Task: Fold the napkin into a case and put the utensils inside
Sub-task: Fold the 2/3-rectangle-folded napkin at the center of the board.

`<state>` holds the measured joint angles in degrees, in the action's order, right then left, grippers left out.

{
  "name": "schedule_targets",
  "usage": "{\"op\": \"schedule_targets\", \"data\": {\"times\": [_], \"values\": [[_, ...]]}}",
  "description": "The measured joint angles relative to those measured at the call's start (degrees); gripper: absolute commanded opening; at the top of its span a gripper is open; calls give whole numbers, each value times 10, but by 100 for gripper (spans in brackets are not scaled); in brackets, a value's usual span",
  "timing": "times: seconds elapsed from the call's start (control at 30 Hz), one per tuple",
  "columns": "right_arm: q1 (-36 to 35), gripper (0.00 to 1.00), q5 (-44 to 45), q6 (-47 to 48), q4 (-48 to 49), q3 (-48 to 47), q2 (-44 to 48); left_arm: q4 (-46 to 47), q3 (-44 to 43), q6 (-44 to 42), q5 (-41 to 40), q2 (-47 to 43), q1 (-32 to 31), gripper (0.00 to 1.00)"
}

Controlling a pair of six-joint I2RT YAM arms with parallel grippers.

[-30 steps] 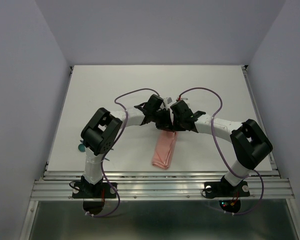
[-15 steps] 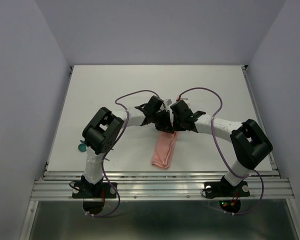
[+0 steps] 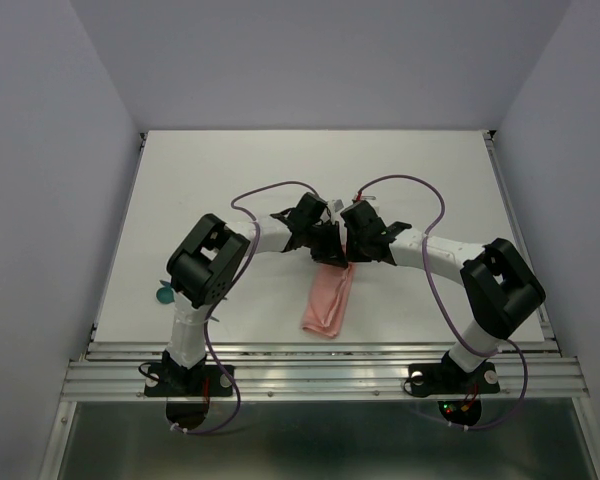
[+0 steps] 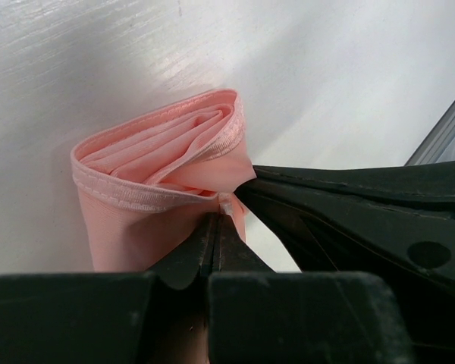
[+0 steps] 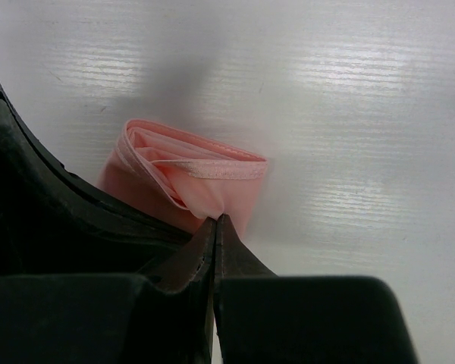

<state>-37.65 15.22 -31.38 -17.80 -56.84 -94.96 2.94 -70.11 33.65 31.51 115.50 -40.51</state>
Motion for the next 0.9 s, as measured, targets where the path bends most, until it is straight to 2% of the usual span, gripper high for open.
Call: {"op": "schedule_targets", "data": {"times": [0.9], "values": [[0,1,-9,-12,-2,1,9,47,-2,46,-27,18,-11,0]]}}
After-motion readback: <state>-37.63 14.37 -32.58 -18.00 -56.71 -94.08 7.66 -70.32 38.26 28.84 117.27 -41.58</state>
